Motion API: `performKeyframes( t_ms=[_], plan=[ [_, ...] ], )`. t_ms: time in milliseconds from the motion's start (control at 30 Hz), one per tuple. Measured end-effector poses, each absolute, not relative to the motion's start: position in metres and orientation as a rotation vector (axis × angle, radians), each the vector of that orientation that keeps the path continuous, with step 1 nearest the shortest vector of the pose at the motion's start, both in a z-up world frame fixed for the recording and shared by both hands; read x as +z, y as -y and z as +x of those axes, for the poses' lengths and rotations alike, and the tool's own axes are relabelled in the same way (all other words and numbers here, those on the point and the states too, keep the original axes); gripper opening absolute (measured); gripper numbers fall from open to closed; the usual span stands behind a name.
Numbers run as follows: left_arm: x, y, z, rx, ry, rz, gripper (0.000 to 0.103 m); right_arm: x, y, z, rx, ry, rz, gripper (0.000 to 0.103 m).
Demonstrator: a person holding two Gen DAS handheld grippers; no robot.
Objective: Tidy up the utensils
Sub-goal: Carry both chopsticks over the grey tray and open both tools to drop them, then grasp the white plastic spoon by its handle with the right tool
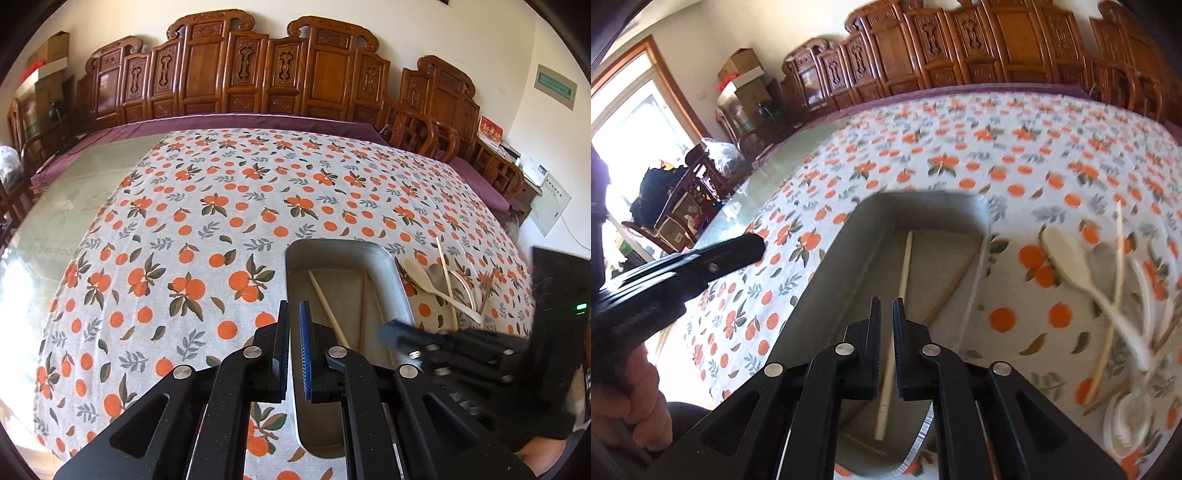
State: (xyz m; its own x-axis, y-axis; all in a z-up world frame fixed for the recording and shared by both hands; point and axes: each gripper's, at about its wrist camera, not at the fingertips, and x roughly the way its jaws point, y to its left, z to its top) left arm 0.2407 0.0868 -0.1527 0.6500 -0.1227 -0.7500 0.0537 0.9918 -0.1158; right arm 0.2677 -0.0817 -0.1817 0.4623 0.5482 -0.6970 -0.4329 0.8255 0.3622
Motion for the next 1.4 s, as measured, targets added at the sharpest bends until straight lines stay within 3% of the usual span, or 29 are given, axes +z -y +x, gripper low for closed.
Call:
performKeyframes(
  t_ms=[267, 400, 467, 633, 733, 833, 1400],
  plan=[
    [-0.152, -0.056, 0.241, -0.153, -0.856, -0.056, 0.007, -0.150, 0.147, 0.261, 0.538, -0.806, 0.025, 0.009],
    [-0.151, -0.039, 0.241, -0.182, -0.854, -0.036, 0.014, -0.147, 0.181, 0.264, 0.488, -0.778, 0.001, 0.009],
    [-0.151, -0.032, 0.240, -0.193, -0.855, -0.027, 0.021, -0.146, 0.192, 0.267, 0.469, -0.773, 0.002, 0.009],
    [-0.152, -0.016, 0.240, -0.207, -0.848, -0.004, 0.058, -0.151, 0.215, 0.275, 0.431, -0.767, 0.001, 0.009],
    [-0.153, -0.010, 0.240, -0.213, -0.844, 0.008, 0.070, -0.161, 0.219, 0.281, 0.422, -0.784, -0.012, 0.009],
    [-0.155, -0.007, 0.241, -0.214, -0.849, 0.011, 0.074, -0.175, 0.219, 0.287, 0.423, -0.819, -0.021, 0.015],
    [-0.162, -0.001, 0.243, -0.226, -0.865, 0.019, 0.074, -0.232, 0.180, 0.327, 0.482, -0.989, -0.157, 0.015]
  ],
)
